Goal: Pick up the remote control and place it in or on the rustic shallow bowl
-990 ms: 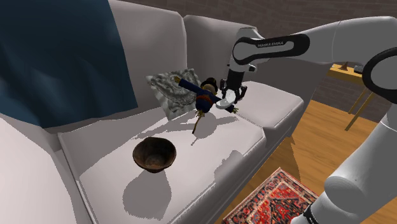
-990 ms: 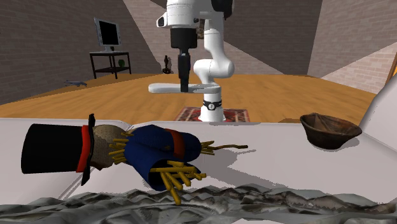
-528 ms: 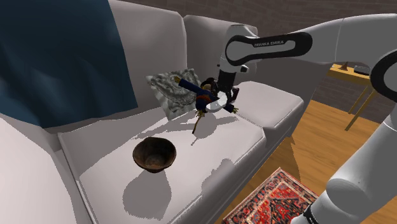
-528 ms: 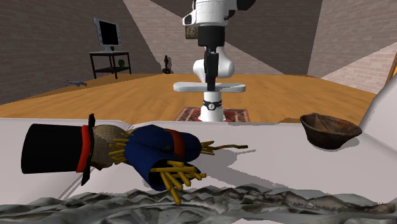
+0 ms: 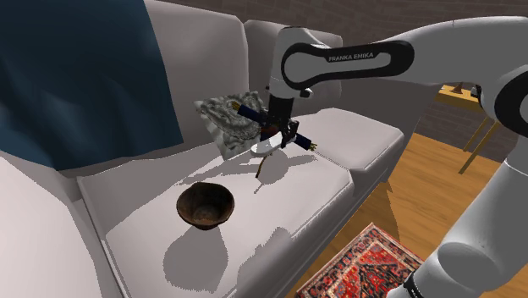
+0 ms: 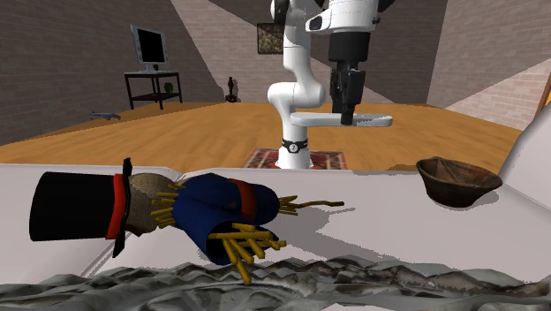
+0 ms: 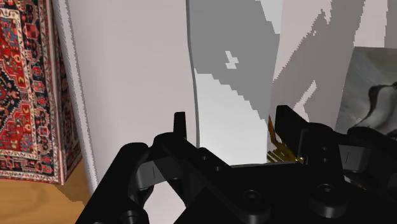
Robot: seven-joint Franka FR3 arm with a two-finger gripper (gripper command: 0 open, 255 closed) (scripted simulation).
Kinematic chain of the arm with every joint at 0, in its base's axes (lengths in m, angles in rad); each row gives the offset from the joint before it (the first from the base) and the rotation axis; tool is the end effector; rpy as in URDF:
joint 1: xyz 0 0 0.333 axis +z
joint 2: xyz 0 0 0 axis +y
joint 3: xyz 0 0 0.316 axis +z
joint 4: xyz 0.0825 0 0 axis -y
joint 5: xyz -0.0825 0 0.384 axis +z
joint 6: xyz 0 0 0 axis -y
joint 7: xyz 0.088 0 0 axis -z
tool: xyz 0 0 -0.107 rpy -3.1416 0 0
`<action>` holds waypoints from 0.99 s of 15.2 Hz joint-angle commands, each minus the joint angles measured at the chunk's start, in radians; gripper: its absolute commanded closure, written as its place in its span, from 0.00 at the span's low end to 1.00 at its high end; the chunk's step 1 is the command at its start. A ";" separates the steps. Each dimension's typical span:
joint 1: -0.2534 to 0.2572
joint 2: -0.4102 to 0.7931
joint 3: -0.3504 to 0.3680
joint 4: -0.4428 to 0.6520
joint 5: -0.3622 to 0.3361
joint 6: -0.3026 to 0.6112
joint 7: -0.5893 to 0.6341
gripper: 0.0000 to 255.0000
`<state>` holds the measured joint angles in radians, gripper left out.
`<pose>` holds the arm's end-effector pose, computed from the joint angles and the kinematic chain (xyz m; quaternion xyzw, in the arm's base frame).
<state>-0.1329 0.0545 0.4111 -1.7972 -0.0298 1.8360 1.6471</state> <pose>0.5566 0.1521 0.5110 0.7771 -0.6293 -0.0003 0.0065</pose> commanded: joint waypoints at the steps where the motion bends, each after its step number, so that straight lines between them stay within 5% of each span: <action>1: 0.025 0.009 0.022 0.005 -0.005 0.003 0.051 1.00; 15: 0.266 0.255 0.143 0.301 -0.136 -0.090 0.413 1.00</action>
<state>0.1097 0.2878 0.5473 -1.5225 -0.1533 1.7548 2.0303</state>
